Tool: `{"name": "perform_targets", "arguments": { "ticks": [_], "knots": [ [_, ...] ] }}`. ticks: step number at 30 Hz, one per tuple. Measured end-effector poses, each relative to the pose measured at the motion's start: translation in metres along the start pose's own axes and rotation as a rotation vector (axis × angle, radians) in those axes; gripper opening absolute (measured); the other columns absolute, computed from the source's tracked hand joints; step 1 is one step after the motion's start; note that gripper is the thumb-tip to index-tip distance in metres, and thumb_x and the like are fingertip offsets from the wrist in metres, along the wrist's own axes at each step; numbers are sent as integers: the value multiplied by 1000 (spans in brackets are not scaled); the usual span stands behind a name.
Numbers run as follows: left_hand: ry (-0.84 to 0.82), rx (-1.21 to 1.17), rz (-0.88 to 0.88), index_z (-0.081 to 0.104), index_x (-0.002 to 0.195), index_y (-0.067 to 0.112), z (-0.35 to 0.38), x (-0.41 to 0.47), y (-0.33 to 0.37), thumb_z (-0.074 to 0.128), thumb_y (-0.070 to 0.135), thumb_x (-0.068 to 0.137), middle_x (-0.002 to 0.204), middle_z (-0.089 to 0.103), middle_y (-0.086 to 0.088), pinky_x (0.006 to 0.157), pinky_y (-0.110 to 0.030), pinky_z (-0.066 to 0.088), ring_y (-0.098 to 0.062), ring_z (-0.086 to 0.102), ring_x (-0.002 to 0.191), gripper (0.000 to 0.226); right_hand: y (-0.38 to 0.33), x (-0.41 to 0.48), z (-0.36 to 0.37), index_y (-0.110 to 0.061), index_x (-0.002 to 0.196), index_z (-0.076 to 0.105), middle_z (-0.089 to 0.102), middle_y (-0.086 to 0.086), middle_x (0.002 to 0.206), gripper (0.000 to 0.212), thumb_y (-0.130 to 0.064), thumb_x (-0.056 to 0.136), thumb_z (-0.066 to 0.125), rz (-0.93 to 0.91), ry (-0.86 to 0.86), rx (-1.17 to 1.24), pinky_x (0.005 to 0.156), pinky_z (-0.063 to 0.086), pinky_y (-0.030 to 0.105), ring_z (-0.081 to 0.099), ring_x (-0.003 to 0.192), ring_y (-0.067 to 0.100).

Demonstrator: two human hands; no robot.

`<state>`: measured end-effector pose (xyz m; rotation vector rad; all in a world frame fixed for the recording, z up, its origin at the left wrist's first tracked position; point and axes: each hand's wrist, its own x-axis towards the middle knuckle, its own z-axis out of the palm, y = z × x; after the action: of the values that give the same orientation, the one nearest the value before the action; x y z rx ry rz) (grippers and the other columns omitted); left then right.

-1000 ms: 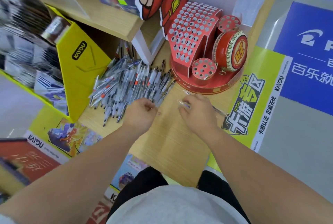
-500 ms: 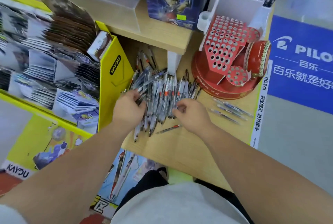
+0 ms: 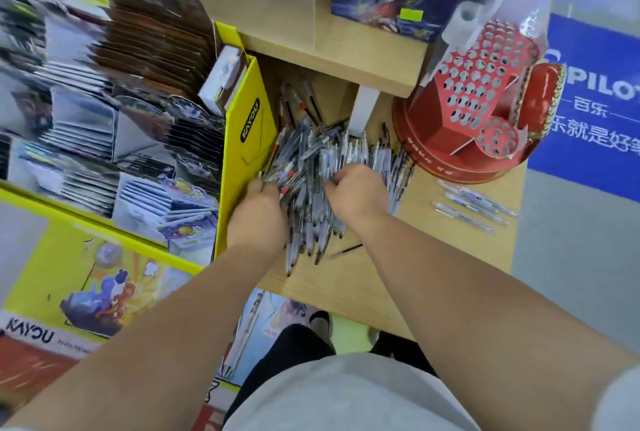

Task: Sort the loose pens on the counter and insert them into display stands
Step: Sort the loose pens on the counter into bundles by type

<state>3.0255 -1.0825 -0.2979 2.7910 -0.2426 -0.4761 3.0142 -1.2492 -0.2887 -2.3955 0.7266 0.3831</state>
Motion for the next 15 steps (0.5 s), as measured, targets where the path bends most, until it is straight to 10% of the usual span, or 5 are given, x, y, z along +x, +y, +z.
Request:
{"name": "perform_targets", "arguments": {
  "ticks": [5,9,15],
  "knots": [
    [0,4,5,56,122,7,-1,6,-1,55,13,98,128,52,-14,76,-45,58,-38,67,92,25,-5,0,3,-11,67,66,57,0,55,37,-39,92,62,51,-36,2,44,34,20,56,51,16],
    [-16,37,-6,58,117,6,-1,13,0,54,16,100,122,55,-15,72,-42,57,-35,67,89,20,-2,-6,-3,0,66,65,62,15,58,36,-29,87,65,89,-52,140,54,55,35,65,58,31],
    [-17,29,-36,61,113,7,-2,25,6,54,26,102,111,61,-14,63,-35,47,-33,65,87,23,19,-11,-12,-22,62,60,61,-4,57,26,-28,87,65,110,-60,257,61,50,27,62,60,16]
  ]
}}
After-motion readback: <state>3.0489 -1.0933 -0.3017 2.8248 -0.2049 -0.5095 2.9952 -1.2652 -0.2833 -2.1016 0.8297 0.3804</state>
